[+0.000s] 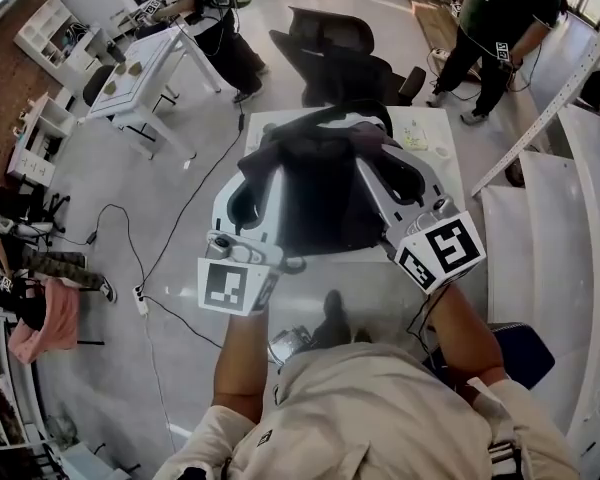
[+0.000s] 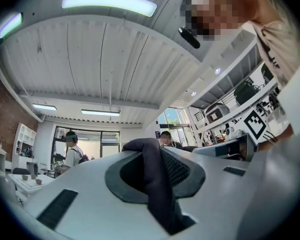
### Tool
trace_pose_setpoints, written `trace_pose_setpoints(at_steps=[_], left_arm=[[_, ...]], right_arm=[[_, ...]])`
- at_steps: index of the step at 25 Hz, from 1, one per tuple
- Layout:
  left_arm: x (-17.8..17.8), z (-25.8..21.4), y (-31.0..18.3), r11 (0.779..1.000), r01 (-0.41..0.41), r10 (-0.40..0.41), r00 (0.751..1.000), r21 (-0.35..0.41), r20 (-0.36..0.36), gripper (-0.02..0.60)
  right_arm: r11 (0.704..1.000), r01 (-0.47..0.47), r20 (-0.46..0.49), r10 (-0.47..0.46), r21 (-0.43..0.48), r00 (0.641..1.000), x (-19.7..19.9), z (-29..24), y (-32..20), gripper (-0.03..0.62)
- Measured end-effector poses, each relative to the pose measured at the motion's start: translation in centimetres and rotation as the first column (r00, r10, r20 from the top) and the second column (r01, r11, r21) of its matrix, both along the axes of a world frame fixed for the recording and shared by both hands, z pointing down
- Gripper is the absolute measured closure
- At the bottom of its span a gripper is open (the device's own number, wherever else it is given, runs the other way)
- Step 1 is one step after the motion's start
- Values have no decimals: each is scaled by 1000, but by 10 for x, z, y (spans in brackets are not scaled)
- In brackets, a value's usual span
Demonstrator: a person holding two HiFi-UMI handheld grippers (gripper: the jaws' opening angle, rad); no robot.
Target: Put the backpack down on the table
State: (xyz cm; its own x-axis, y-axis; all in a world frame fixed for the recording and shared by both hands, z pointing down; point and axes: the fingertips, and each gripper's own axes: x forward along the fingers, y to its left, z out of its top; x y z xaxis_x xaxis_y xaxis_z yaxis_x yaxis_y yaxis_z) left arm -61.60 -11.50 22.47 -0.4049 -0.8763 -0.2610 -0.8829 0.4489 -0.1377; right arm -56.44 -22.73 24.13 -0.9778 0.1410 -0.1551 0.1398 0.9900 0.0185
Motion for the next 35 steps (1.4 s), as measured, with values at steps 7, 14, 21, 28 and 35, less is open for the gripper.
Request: trace_pose_setpoints(at_steps=[7,14,21,28,35], left_arm=[[-56,30,-34,998,-64,63,998,-18,-17,514],[-78,46,-34,995,-96,96,995,-4,-26,514],[-58,72,-20,993,-111,107,988,-29,-107,495],[-30,111,-6,989,-111,94,980,-95,-174,469],[-8,165,12,959,-118,48,964,-257,-263,352]], right_arm=[[998,-68,-37,68,1,997,-53,31,-33,497],[996,-65,-85,70,54,994,-67,52,-30,497],[995,-94,-176,96,22,980,-45,89,-28,470],[994,-88,-220,99,57,970,-22,112,-18,446],[992,-101,-250,117,75,961,7,123,-6,445]])
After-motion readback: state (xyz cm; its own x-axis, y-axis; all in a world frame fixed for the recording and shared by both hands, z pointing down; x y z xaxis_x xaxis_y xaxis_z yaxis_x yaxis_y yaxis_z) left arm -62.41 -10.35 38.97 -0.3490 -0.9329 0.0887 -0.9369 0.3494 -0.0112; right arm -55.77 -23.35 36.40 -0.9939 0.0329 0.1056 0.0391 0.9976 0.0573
